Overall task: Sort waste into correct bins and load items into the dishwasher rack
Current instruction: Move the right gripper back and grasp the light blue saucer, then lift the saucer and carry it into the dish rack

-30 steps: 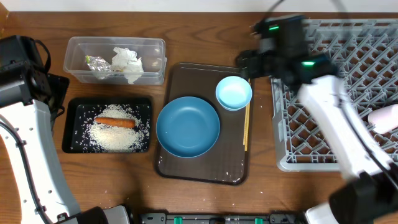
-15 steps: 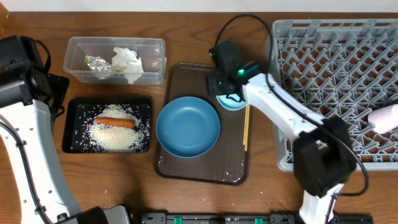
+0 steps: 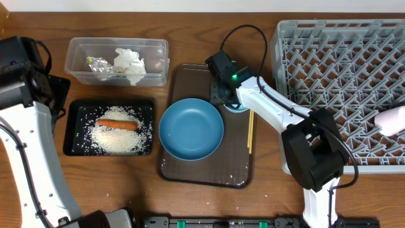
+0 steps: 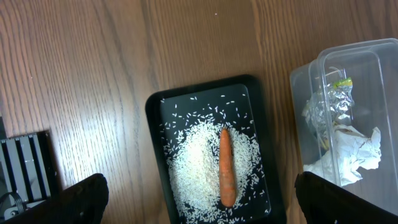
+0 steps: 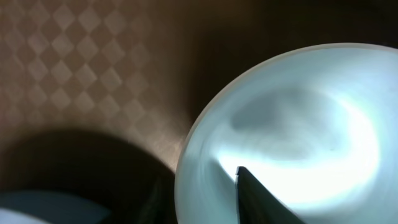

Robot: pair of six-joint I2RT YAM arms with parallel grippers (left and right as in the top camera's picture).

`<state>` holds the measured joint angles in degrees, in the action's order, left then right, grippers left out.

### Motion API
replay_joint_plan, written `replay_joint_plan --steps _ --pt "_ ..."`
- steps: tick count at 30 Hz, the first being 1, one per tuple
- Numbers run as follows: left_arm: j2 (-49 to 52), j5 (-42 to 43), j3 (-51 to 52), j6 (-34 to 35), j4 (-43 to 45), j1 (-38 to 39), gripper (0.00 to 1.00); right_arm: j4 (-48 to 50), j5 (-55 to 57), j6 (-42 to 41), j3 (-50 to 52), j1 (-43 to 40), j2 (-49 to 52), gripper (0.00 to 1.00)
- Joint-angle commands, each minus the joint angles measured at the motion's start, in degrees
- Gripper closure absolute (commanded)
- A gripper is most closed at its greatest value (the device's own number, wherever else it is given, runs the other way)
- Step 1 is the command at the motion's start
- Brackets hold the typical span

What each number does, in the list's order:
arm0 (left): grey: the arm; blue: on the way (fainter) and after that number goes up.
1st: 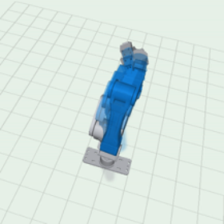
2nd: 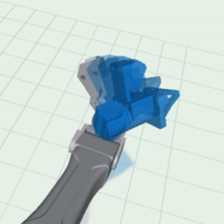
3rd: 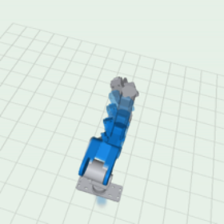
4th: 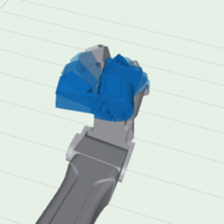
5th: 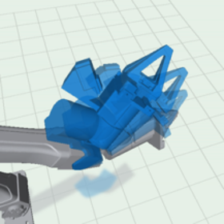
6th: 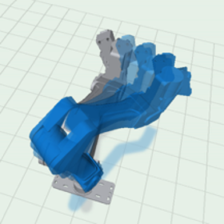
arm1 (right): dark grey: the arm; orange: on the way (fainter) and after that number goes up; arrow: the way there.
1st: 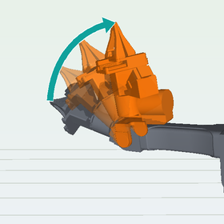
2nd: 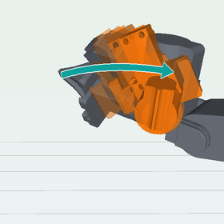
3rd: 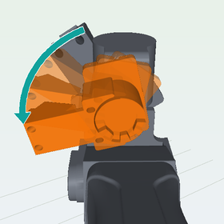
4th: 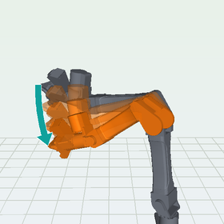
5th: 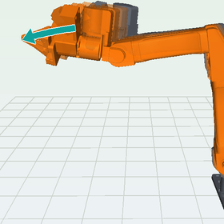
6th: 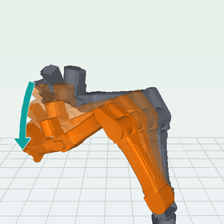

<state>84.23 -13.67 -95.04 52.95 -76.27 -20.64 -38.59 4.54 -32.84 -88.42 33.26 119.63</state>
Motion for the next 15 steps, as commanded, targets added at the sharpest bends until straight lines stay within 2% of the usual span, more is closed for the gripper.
replay_joint_plan --steps 1,4,7,15 --pt "0.00 -0.31 0.46 0.74 -0.22 -0.28 0.02 0.31 1.44 -1.64 -0.15 1.09 1.03 0.74" --pt "0.00 -0.31 0.44 0.74 -0.22 -0.28 0.02 1.42 0.79 -1.86 -0.26 1.33 1.01 0.84" --pt "0.00 -0.31 0.44 0.74 -0.22 -0.28 0.02 1.20 -1.70 -1.81 -1.49 1.16 0.68 0.99" --pt "0.00 -0.31 0.46 0.74 -0.22 -0.28 0.02 -5.88 -4.26 2.62 -12.22 -1.31 -3.43 0.99"
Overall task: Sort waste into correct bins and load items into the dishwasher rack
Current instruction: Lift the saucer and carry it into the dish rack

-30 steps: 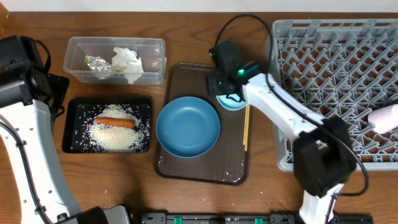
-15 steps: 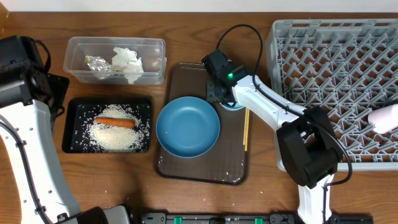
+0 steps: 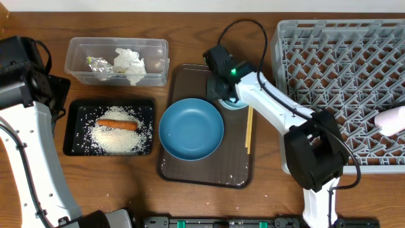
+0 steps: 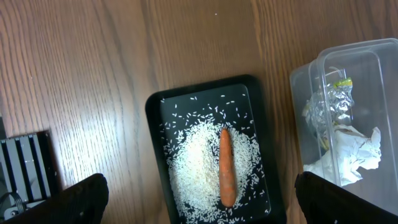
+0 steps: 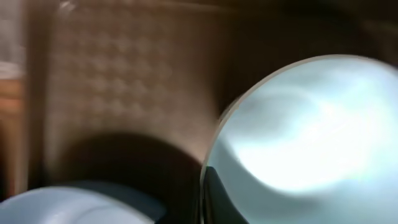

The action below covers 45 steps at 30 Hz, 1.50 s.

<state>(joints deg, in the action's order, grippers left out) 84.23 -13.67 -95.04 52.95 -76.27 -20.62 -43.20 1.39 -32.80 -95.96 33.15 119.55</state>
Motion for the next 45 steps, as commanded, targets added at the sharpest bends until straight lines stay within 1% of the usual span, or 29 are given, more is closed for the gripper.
replay_joint_plan --steps 1,3,7,10,13,16,21,25,29,36,45 --pt "0.00 -0.31 0.44 0.74 -0.22 -0.31 0.02 -2.21 -1.46 3.39 -6.16 -1.79 -4.11 0.99" --pt "0.00 -0.31 0.44 0.74 -0.22 -0.31 0.02 -4.61 -3.67 6.16 -10.16 -4.55 -6.93 0.99" --pt "0.00 -0.31 0.46 0.74 -0.22 -0.31 0.02 -5.90 -8.57 10.08 -13.35 -11.37 -11.17 0.99" --pt "0.00 -0.31 0.46 0.74 -0.22 -0.31 0.02 -5.73 -14.67 12.17 -13.60 -18.93 -14.21 0.99" --pt "0.00 -0.31 0.46 0.74 -0.22 -0.31 0.02 -5.05 -24.48 15.61 -13.57 -28.35 -15.69 0.99" --pt "0.00 -0.31 0.46 0.74 -0.22 -0.31 0.02 -2.97 -38.45 20.79 -13.46 -38.38 -15.02 0.99" --pt "0.00 -0.31 0.46 0.74 -0.22 -0.31 0.02 -0.28 -56.04 23.50 -13.42 -51.08 -10.86 0.99" --pt "0.00 -0.31 0.44 0.74 -0.22 -0.31 0.02 5.03 -68.32 21.99 -13.42 -57.86 -5.38 0.99" --pt "0.00 -0.31 0.46 0.74 -0.22 -0.31 0.02 8.76 -71.34 18.40 -13.42 -62.66 -0.87 0.99" --pt "0.00 -0.31 0.44 0.74 -0.22 -0.31 0.02 10.88 -78.84 18.03 -13.42 -69.61 4.37 0.99" --pt "0.00 -0.31 0.46 0.74 -0.22 -0.31 0.02 10.82 -82.71 18.03 -13.42 -75.76 5.66 0.99"
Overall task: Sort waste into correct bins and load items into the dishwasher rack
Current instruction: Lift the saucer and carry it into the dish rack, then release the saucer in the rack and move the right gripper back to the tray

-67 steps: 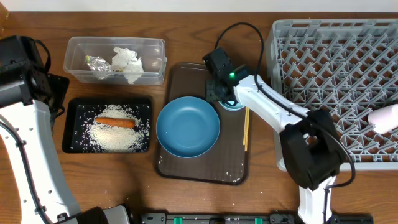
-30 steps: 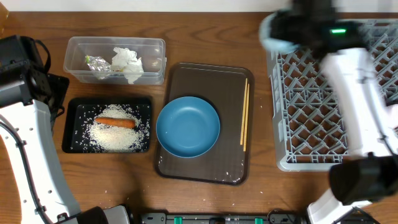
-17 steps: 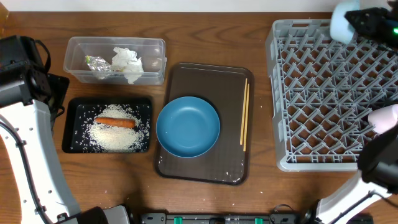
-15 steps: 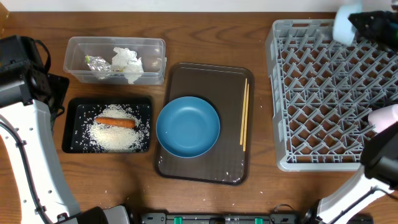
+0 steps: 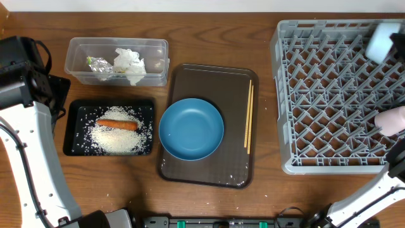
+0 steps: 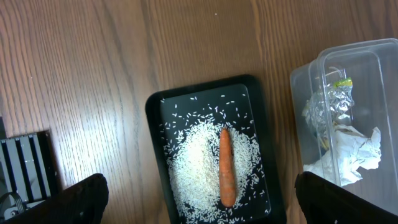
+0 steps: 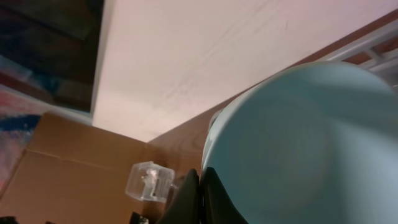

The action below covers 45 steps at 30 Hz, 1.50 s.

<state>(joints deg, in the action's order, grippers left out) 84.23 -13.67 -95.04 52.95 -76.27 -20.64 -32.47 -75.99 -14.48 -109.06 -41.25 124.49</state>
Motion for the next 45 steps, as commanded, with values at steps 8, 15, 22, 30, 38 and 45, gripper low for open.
replay_joint_plan --steps 8,15,22,30,38,45 --pt "0.00 -0.31 0.46 0.74 -0.22 -0.28 0.02 -0.15 -6.38 -0.33 -0.31 -1.79 1.36 0.99" --pt "0.00 -0.31 0.46 0.74 -0.22 -0.28 0.02 -0.11 -5.09 -1.44 -0.22 -1.60 5.40 0.99" --pt "0.00 -0.31 0.44 0.74 -0.22 -0.28 0.02 -0.13 -5.16 -2.69 -0.22 -1.25 10.36 0.99" --pt "0.00 -0.31 0.46 0.74 -0.22 -0.28 0.02 -0.20 -2.25 -7.19 -0.24 -3.61 9.49 0.99" --pt "0.00 -0.31 0.46 0.74 -0.22 -0.28 0.02 -6.91 7.06 -7.74 -0.24 -4.83 1.55 0.95" --pt "0.00 -0.31 0.44 0.74 -0.22 -0.28 0.02 -15.15 20.85 -7.54 -0.24 -4.72 -9.62 0.47"
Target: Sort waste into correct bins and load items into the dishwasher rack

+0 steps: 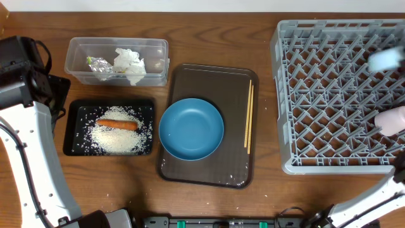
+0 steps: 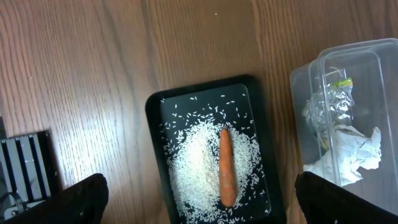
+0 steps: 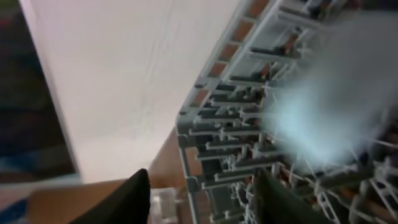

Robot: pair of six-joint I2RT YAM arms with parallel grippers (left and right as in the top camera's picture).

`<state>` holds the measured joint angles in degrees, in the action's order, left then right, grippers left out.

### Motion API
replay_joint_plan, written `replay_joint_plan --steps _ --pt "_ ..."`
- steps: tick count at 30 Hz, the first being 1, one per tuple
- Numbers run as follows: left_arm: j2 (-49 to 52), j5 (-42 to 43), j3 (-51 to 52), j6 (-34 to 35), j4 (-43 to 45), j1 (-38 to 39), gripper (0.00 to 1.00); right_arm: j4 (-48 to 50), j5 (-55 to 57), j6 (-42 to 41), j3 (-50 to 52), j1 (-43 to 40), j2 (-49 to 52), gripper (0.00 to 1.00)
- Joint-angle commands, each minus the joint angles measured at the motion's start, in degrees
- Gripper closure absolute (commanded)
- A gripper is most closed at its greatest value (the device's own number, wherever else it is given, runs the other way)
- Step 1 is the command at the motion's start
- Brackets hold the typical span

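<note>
A pale blue cup (image 1: 384,60) shows as a blur over the right side of the grey dishwasher rack (image 1: 329,76). In the right wrist view the cup (image 3: 323,112) lies blurred against the rack's tines, apart from my right gripper (image 3: 205,199), which is open and empty. A blue bowl (image 1: 191,128) and chopsticks (image 1: 249,120) rest on the brown tray (image 1: 209,79). My left gripper (image 2: 208,199) hangs open high over the black tray (image 2: 155,106) of rice with a carrot (image 2: 226,168).
A clear container (image 1: 76,50) holding foil and crumpled paper stands at the back left. A pink item (image 1: 392,119) lies at the rack's right edge. Scattered rice grains lie on the brown tray's front. The left arm (image 1: 25,126) runs along the table's left side.
My right gripper was shut on the pale blue cup near the rack's far right corner. Now it is open and the cup is free, lower over the rack. The left arm has not moved.
My right gripper had a finger inside the pale blue cup on the brown tray beside the bowl, and it was still there half a second later. Then it held the cup over the rack's far right corner. Now the cup is released at the rack.
</note>
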<state>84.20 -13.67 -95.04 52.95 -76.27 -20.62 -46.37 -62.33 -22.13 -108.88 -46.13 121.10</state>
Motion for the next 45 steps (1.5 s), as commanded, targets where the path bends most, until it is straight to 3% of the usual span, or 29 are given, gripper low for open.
replay_joint_plan --steps 1,7,11,15,18,20,24,32,41,45 --pt "0.02 -0.31 0.46 0.74 -0.22 -0.31 0.02 -2.21 8.98 0.09 -0.42 0.28 -7.89 0.45" --pt "0.02 -0.31 0.46 0.74 -0.22 -0.31 0.02 -5.88 13.49 0.09 -0.42 2.69 -19.71 0.27" --pt "0.02 -0.31 0.46 0.74 -0.22 -0.31 0.02 -8.83 15.78 0.52 -0.42 7.58 -27.39 0.28" --pt "0.02 -0.31 0.46 0.74 -0.22 -0.31 0.02 -15.02 37.40 1.60 -0.42 19.47 -35.60 0.25" --pt "0.02 -0.31 0.46 0.74 -0.22 -0.31 0.02 -18.97 54.69 1.57 -0.42 33.33 -38.58 0.02" --pt "0.02 -0.31 0.46 0.74 -0.22 -0.31 0.02 -20.52 59.34 1.57 -0.39 40.17 -38.53 0.01" --pt "0.02 -0.31 0.44 0.74 -0.22 -0.31 0.02 -21.97 62.99 1.20 1.44 54.45 -35.76 0.01" --pt "0.02 -0.31 0.46 0.74 -0.22 -0.31 0.02 -19.78 58.21 -4.66 5.64 69.55 -23.96 0.01" --pt "0.02 -0.31 0.46 0.74 -0.20 -0.31 0.02 -18.88 63.04 -15.89 5.97 75.95 -5.42 0.01" --pt "0.02 -0.31 0.46 0.74 -0.20 -0.31 0.02 -18.38 63.82 -17.29 5.97 75.73 0.33 0.07"
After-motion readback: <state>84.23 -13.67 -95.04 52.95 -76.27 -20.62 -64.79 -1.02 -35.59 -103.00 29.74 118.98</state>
